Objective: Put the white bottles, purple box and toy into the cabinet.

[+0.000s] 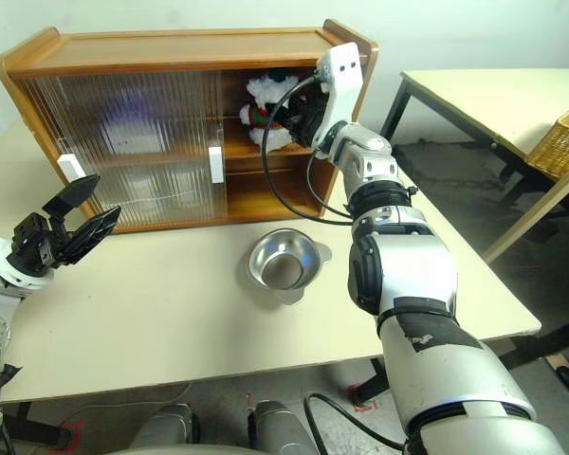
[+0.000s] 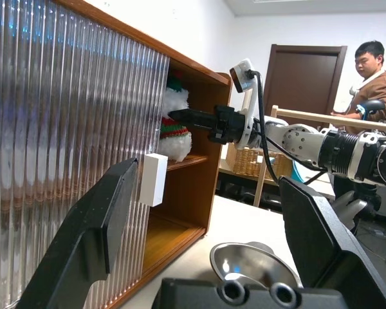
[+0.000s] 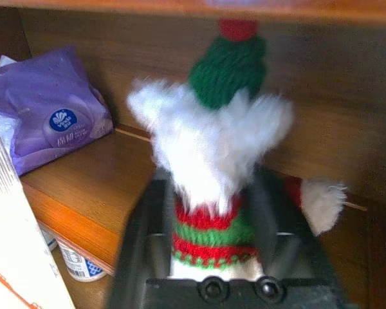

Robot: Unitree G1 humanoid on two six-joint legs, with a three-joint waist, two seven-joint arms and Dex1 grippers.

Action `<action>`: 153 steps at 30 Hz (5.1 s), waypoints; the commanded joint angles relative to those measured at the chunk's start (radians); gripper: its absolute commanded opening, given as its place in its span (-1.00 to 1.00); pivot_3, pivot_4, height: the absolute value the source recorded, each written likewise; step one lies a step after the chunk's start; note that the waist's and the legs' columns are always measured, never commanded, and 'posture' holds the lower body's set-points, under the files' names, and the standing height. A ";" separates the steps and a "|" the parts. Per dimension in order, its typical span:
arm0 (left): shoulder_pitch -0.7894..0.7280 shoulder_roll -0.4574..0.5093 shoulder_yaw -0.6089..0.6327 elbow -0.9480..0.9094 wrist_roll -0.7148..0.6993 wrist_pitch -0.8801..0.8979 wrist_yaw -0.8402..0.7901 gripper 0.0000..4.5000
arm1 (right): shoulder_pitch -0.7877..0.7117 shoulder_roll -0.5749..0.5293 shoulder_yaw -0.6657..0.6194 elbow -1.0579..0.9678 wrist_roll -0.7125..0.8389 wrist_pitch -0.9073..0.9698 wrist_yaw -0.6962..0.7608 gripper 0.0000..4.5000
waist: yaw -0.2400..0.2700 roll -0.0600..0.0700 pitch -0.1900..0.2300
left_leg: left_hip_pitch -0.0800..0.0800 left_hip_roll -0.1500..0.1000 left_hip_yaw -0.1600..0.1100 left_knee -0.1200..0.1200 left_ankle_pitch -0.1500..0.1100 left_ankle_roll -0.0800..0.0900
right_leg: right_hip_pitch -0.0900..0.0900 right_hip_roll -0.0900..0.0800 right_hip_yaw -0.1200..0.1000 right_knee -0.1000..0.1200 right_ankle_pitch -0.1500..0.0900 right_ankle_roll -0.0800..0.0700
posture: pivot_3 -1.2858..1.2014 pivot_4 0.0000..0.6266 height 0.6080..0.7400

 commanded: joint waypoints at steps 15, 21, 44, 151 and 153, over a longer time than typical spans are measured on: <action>-0.013 -0.008 -0.014 -0.007 0.002 0.004 -0.017 1.00 | 0.002 -0.032 -0.030 -0.037 0.002 -0.017 0.055 0.98 | -0.003 0.000 0.000 | 0.000 0.004 0.000 0.000 -0.001 0.000 | -0.001 0.000 -0.001 0.000 0.001 0.001 | 0.03 -1.00 1.00; -0.015 -0.012 -0.016 -0.001 0.003 0.003 -0.024 1.00 | 0.059 -0.072 -0.018 -0.128 0.002 0.002 0.115 0.98 | -0.006 0.000 0.000 | 0.000 0.004 0.001 0.000 -0.001 0.000 | 0.000 0.000 -0.001 0.000 0.001 0.002 | 0.02 -1.00 1.00; -0.038 -0.001 -0.016 0.036 0.001 0.026 -0.062 1.00 | 0.866 -0.169 -0.107 -1.184 0.374 0.784 0.077 0.98 | -0.019 -0.002 0.001 | 0.013 0.003 0.003 0.005 0.001 0.001 | 0.015 0.003 0.002 0.000 -0.006 0.014 | -0.02 -0.93 1.00; -0.089 0.079 0.005 0.018 -0.008 0.095 -0.064 1.00 | 0.842 0.043 -0.470 -0.669 0.881 1.164 -0.312 0.98 | -0.030 -0.001 0.000 | 0.004 0.002 0.002 0.000 -0.002 0.001 | 0.004 0.003 0.003 0.000 -0.011 0.016 | -0.01 -1.00 1.00; -0.088 0.082 0.007 0.015 -0.009 0.097 -0.063 1.00 | 0.832 0.043 -0.463 -0.649 0.869 1.148 -0.293 0.98 | -0.030 -0.001 0.000 | 0.004 0.002 0.002 0.000 -0.002 0.001 | 0.004 0.003 0.003 0.000 -0.010 0.016 | -0.01 -1.00 1.00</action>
